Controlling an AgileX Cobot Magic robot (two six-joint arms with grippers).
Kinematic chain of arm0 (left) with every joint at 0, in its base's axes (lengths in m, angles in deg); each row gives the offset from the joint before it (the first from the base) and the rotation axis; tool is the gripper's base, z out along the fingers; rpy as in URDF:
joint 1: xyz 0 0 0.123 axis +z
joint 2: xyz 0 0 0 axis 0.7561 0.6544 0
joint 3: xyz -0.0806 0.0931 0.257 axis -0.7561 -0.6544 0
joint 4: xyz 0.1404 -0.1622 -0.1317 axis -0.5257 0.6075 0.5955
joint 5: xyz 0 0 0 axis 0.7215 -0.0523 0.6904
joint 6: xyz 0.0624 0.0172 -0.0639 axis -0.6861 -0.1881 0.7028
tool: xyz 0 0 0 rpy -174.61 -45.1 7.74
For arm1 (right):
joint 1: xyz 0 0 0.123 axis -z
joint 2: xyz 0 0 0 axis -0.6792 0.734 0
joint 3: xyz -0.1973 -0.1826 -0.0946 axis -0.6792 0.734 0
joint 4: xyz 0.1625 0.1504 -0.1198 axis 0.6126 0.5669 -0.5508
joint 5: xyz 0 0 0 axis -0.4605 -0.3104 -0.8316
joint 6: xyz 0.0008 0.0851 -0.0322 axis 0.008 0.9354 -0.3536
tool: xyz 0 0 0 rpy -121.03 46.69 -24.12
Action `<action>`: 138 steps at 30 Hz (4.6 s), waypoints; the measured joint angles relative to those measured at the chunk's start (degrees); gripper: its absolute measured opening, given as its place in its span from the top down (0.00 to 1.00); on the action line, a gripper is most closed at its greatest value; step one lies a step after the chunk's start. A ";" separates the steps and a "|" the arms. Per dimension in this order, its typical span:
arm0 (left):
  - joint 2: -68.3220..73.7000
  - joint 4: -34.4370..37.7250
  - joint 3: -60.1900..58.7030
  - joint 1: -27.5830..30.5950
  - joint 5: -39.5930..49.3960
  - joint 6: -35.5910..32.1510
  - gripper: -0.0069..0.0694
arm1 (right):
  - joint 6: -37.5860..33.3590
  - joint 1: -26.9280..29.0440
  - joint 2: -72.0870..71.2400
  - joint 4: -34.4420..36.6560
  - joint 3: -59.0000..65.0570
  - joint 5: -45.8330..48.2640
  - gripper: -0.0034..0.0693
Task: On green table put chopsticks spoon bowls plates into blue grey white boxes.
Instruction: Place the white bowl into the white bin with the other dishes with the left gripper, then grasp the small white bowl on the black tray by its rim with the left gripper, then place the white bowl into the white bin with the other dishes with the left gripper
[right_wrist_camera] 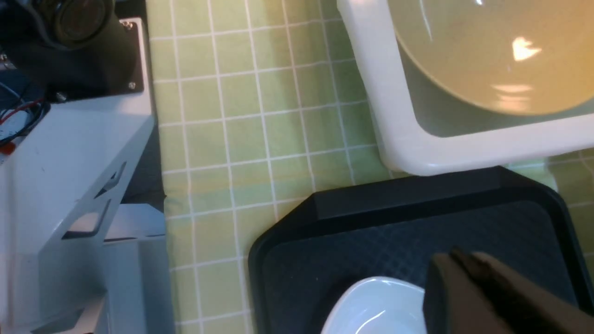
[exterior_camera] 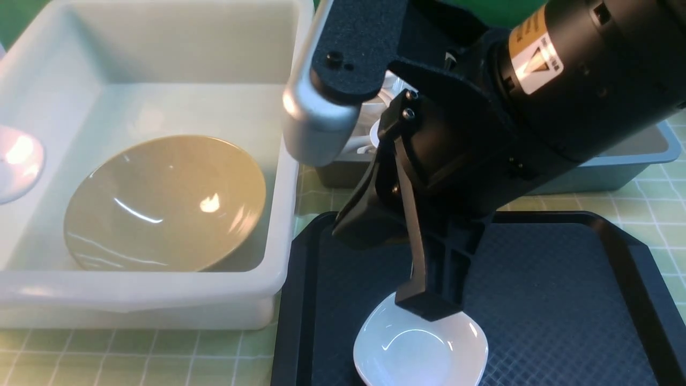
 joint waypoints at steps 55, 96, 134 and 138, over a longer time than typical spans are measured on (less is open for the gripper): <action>7.91 -29.60 15.56 -20.65 16.15 15.68 0.29 | 1.65 9.77 -2.42 -3.17 0.21 3.79 0.89; 33.95 0.95 16.58 -75.33 12.74 -17.15 0.39 | 5.86 18.06 -34.79 -3.28 21.75 4.67 0.89; -7.64 -3.25 15.99 -12.49 17.79 -5.74 0.89 | -12.61 18.12 -16.70 14.44 21.70 -13.66 0.86; -5.13 -11.16 15.99 -7.18 18.09 -1.48 0.89 | -14.28 18.12 -14.70 16.73 21.70 -14.38 0.85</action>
